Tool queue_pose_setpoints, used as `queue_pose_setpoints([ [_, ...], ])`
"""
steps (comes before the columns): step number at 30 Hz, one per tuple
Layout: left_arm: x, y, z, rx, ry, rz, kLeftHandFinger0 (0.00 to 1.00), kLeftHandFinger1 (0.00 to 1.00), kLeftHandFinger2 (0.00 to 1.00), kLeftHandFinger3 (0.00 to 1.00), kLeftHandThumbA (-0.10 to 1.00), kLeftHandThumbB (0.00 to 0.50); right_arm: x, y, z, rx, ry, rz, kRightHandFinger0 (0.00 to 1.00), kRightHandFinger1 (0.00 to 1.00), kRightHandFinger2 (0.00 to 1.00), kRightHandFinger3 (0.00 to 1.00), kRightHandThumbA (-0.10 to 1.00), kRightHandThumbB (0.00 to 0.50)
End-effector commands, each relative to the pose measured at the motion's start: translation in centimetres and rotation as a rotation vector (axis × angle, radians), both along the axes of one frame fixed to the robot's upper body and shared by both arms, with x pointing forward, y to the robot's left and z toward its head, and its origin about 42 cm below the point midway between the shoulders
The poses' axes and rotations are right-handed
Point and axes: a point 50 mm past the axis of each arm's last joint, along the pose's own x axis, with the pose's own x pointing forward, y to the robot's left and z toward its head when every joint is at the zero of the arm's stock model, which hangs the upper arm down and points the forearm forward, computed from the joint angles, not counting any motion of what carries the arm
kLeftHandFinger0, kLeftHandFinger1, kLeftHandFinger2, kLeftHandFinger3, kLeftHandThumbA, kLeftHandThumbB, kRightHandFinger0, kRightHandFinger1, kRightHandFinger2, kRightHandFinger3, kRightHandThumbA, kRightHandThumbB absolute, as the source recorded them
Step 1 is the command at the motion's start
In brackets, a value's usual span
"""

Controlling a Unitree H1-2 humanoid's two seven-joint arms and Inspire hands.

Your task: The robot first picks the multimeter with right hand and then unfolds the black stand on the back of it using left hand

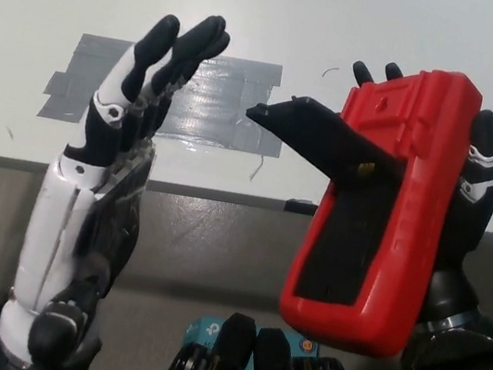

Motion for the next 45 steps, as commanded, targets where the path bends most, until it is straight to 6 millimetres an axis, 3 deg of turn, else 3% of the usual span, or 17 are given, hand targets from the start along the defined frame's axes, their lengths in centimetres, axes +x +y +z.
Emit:
queue_pose_setpoints([
  [1, 0.1, -0.1, 0.7, -0.012, -0.007, -0.015, 1.0, 1.0, 1.0, 1.0, 1.0, 0.463, -0.6, 0.2, 1.2, 0.069, -0.09, 0.039, 0.0, 0.16, 0.73, 0.64, -0.1, 0.132],
  [3, 0.6, -0.1, 0.4, -0.007, 0.003, -0.008, 1.0, 1.0, 1.0, 1.0, 1.0, 0.446, -0.7, 0.2, 1.3, 0.066, -0.099, 0.043, 0.0, 0.17, 0.75, 0.65, -0.1, 0.128],
  [5, 1.0, 0.0, 0.4, 0.011, -0.017, 0.017, 1.0, 1.0, 1.0, 1.0, 1.0, 0.403, -0.7, 0.3, 1.4, 0.063, -0.098, 0.039, 0.0, 0.13, 0.68, 0.6, -0.1, 0.145],
  [9, 1.9, -0.2, 0.3, 0.022, -0.031, 0.04, 1.0, 1.0, 1.0, 1.0, 1.0, 0.42, -0.9, 0.4, 1.8, 0.072, -0.113, 0.058, 0.0, 0.1, 0.65, 0.54, -0.1, 0.141],
  [12, 2.1, -0.3, 0.3, 0.024, -0.032, 0.039, 1.0, 1.0, 1.0, 1.0, 1.0, 0.427, -1.0, 0.5, 1.9, 0.079, -0.114, 0.077, 0.0, 0.2, 0.79, 0.72, -0.1, 0.14],
  [15, 2.3, -0.4, 0.2, 0.036, -0.041, 0.044, 1.0, 1.0, 1.0, 1.0, 1.0, 0.415, -1.1, 0.5, 2.0, 0.078, -0.118, 0.081, 0.0, 0.23, 0.81, 0.75, -0.1, 0.148],
  [23, 1.8, -1.0, -0.4, 0.077, -0.024, 0.044, 1.0, 1.0, 1.0, 1.0, 1.0, 0.431, -1.0, 0.5, 2.0, 0.077, -0.112, 0.079, 0.0, 0.22, 0.76, 0.67, -0.1, 0.136],
  [27, 1.3, -1.2, -0.4, 0.089, -0.02, 0.04, 1.0, 1.0, 1.0, 1.0, 1.0, 0.446, -0.8, 0.4, 2.2, 0.071, -0.114, 0.067, 0.0, 0.14, 0.67, 0.61, -0.1, 0.142],
  [30, 0.9, -1.4, -0.6, 0.095, -0.021, 0.046, 1.0, 1.0, 0.99, 1.0, 1.0, 0.432, -0.9, 0.4, 2.3, 0.078, -0.119, 0.073, 0.0, 0.11, 0.66, 0.59, -0.1, 0.138],
  [33, 0.6, -1.5, -1.0, 0.103, -0.011, 0.039, 1.0, 1.0, 0.95, 1.0, 1.0, 0.42, -0.9, 0.4, 2.4, 0.082, -0.13, 0.073, 0.0, 0.04, 0.57, 0.45, -0.1, 0.144],
  [36, 0.5, -1.5, -0.9, 0.119, -0.011, 0.025, 1.0, 1.0, 0.93, 1.0, 1.0, 0.42, -0.7, 0.4, 2.7, 0.079, -0.148, 0.079, 0.0, 0.02, 0.55, 0.41, -0.1, 0.121],
  [38, 0.4, -1.6, -0.9, 0.126, 0.0, 0.008, 1.0, 0.98, 0.91, 1.0, 1.0, 0.427, -0.6, 0.3, 2.8, 0.076, -0.161, 0.082, 0.0, 0.05, 0.63, 0.44, -0.1, 0.11],
  [39, 0.3, -1.6, -1.0, 0.126, 0.001, 0.001, 1.0, 0.95, 0.87, 1.0, 1.0, 0.423, -0.6, 0.3, 2.9, 0.07, -0.17, 0.076, 0.0, 0.11, 0.71, 0.51, -0.1, 0.104],
  [41, 0.5, -1.6, -1.1, 0.123, 0.0, -0.008, 1.0, 0.92, 0.83, 1.0, 1.0, 0.404, -0.6, 0.3, 3.0, 0.073, -0.169, 0.073, 0.0, 0.24, 0.82, 0.76, -0.1, 0.098],
  [43, 0.5, -1.7, -1.3, 0.118, 0.014, -0.018, 1.0, 0.87, 0.78, 1.0, 1.0, 0.408, -0.5, 0.4, 3.0, 0.072, -0.177, 0.075, 0.0, 0.32, 0.81, 0.87, -0.1, 0.098],
  [44, 0.5, -1.7, -1.3, 0.112, 0.016, -0.018, 1.0, 0.8, 0.74, 1.0, 1.0, 0.402, -0.5, 0.4, 3.0, 0.086, -0.173, 0.088, 0.0, 0.34, 0.82, 0.89, -0.1, 0.094],
  [45, 0.5, -1.7, -1.4, 0.111, 0.019, -0.019, 1.0, 0.6, 0.61, 1.0, 1.0, 0.398, -0.6, 0.4, 3.1, 0.087, -0.164, 0.084, 0.0, 0.29, 0.8, 0.87, -0.1, 0.112],
])
